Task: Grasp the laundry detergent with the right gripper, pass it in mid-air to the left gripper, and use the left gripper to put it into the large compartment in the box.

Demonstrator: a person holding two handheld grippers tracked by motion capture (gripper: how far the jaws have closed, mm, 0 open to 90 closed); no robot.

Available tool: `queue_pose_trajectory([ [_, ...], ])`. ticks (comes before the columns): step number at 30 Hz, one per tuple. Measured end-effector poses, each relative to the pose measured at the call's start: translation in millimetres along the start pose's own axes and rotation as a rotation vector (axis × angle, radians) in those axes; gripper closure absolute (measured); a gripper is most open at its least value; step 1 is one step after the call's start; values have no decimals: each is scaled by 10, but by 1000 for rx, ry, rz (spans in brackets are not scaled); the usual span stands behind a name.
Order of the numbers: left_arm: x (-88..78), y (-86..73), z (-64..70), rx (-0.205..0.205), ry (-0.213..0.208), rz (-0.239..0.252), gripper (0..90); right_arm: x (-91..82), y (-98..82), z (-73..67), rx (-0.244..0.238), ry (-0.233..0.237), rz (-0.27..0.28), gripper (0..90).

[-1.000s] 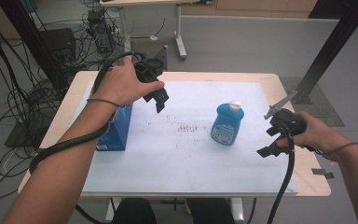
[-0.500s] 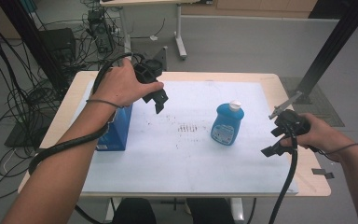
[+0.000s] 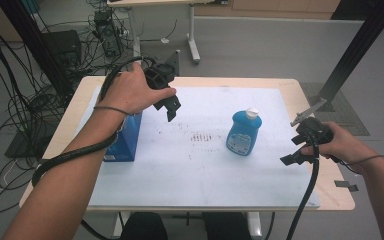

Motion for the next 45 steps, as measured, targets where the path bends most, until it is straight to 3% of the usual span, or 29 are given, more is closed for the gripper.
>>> queue_pose_trajectory([
  [14, 29, -7, 20, 4, 2, 3, 60, 181, -154, 25, -16, 0, 83, 58],
  [28, 36, -22, 24, 10, 1, 2, 60, 269, -257, 2, -35, -34, 154, 58],
  [45, -10, -62, -14, -15, -6, 25, 60, 385, -404, 6, -52, -41, 260, 56],
])
Point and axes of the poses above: each handheld gripper's, and its own axes: x roughly forward along the jaws, y roughly out of its top, z roughly to its right, the point moved 9 cm from there along x, roughly forward along the jaws, and after that the axes turned 14 degrees about -x, right-handed, at the moved point
